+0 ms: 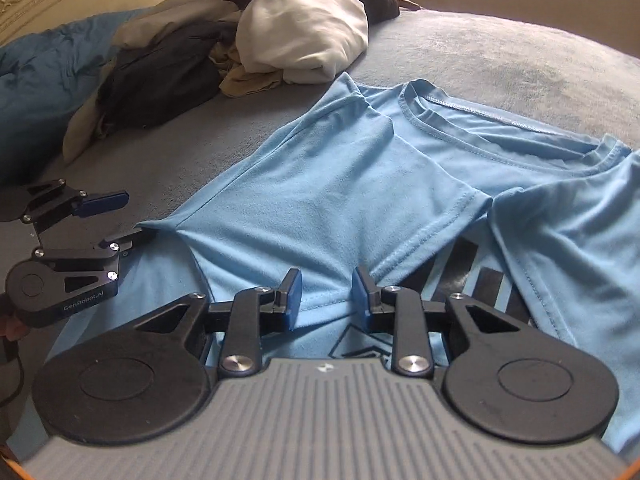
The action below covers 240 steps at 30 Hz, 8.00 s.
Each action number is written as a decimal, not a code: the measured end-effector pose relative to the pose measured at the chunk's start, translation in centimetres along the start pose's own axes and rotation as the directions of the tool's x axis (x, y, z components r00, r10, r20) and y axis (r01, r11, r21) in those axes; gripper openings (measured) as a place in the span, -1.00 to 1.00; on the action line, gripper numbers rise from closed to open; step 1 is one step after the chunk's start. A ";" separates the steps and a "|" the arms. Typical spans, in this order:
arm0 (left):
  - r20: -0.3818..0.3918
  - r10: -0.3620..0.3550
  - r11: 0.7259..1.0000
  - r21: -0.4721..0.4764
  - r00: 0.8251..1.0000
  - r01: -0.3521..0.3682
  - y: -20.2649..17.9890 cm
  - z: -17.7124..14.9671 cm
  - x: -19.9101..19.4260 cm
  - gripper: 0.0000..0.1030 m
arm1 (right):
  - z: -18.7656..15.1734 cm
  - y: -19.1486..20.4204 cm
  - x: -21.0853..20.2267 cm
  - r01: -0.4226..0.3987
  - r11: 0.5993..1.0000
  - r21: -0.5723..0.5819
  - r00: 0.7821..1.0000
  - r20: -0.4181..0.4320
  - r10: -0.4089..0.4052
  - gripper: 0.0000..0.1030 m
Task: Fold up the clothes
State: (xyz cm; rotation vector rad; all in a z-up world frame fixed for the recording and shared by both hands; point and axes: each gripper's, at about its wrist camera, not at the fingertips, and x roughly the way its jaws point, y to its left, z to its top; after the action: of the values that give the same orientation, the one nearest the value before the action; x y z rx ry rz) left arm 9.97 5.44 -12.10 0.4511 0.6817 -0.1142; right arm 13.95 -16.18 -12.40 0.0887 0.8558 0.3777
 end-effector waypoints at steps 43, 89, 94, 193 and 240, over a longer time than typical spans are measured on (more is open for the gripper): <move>0.031 -0.129 0.943 -0.306 0.991 0.132 2.6 1.7 4.0 0.09 | 12.1 -4.7 5.4 0.103 0.995 -0.007 0.990 0.103 -0.101 -0.94; 0.063 -0.109 0.945 -0.304 0.992 0.124 2.5 0.1 2.8 0.09 | 18.1 -9.2 13.6 -0.122 0.886 0.448 0.992 0.088 0.092 -0.91; 0.077 -0.122 0.943 -0.303 0.990 0.140 2.7 -0.2 2.8 0.09 | 17.0 -12.5 7.1 -0.210 0.829 0.518 0.969 0.224 0.105 -0.91; -0.104 -0.089 0.910 -0.412 0.991 0.038 4.7 -0.8 -0.3 0.42 | -8.8 -22.9 -15.3 0.197 0.754 0.626 0.952 0.060 -0.299 -0.97; -0.100 -0.108 0.913 -0.403 0.989 0.059 6.2 -1.2 -0.1 0.44 | 2.2 -25.8 -9.9 0.306 0.777 0.550 0.892 0.119 -0.436 -0.88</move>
State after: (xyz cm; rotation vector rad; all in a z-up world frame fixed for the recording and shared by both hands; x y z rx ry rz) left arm 10.76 11.52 -10.57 0.0335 0.8211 -0.0262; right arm 17.17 -43.61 -9.71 0.4527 0.6913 -0.2534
